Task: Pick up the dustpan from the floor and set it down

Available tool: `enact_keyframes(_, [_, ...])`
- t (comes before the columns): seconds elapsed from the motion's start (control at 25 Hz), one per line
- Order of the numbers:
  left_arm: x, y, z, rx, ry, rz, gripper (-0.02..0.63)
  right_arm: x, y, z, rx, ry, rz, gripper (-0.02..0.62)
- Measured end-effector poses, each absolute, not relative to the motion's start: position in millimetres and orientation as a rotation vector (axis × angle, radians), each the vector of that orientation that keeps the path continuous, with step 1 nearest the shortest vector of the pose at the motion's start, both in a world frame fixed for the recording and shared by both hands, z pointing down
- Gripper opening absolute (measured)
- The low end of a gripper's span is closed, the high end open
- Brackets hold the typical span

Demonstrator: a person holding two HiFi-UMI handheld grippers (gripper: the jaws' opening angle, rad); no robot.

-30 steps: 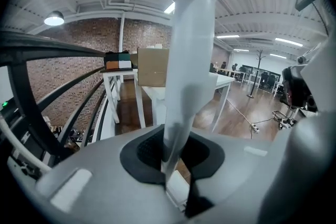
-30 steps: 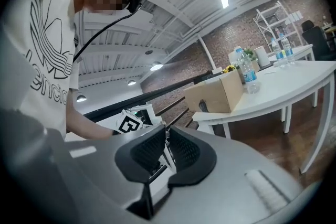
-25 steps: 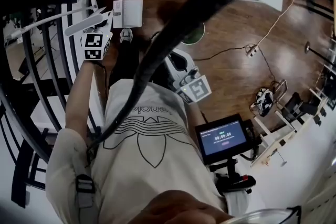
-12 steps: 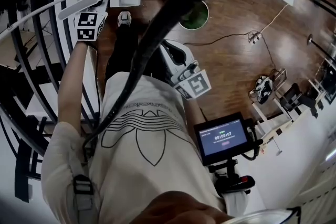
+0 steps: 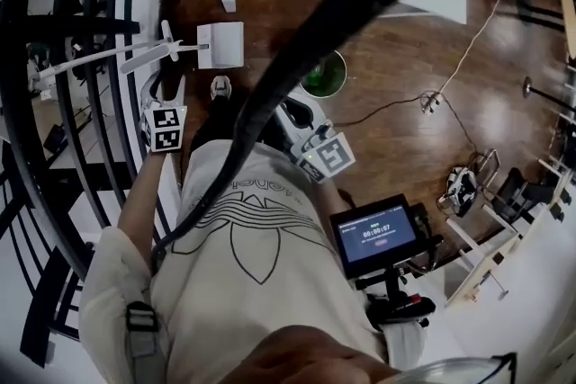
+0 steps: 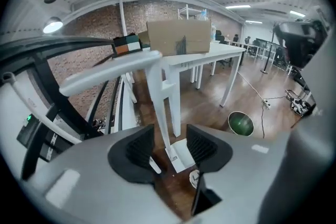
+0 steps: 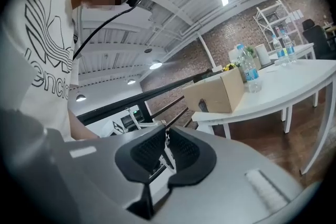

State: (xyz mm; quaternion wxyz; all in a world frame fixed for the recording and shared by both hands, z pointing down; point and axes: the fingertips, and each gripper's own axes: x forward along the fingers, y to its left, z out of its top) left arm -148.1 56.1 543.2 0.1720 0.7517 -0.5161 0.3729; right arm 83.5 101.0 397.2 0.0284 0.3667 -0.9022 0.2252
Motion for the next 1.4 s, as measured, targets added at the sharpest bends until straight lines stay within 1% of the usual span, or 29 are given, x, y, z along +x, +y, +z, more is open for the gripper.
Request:
enact_keyframes(0.04, [-140.7, 61.8, 536.8, 2.193, -1.461, 1.012, 0.145, 83.7, 96.8, 398.6, 1.133, -2.794, 0.679, 0.028])
enact_keyframes(0.08, [-127.6, 64.6, 528.3, 2.286, -1.43, 0.943, 0.021, 83.0, 91.2, 400.8, 1.134, -2.806, 0.662, 0.02])
enact_keyframes(0.16, [-88.5, 70.1, 500.3, 2.489, -1.287, 0.787, 0.02, 81.6, 84.4, 399.2, 1.125, -2.826, 0.632, 0.005])
enact_keyframes(0.32, [-11.4, 64.4, 447.9, 2.692, -1.047, 0.553, 0.02, 83.4, 81.3, 396.7, 1.053, -2.837, 0.634, 0.003])
enact_keyframes(0.48, [27.3, 43.4, 417.2, 2.678, -0.952, 0.289, 0.02, 85.0, 75.9, 401.3, 1.009, -2.823, 0.539, 0.001])
enact_keyframes(0.64, [44.3, 28.7, 397.8, 2.612, -0.946, 0.168, 0.02, 91.9, 67.6, 394.0, 1.011, -2.826, 0.514, 0.002])
enact_keyframes(1.04, [52.9, 39.2, 398.4, 2.665, -0.931, 0.263, 0.02, 93.5, 59.4, 383.4, 1.082, -2.828, 0.448, 0.0])
enact_keyframes(1.4, [47.5, 32.8, 390.1, 2.675, -0.966, 0.245, 0.02, 83.2, 53.1, 385.2, 1.056, -2.88, 0.357, 0.0])
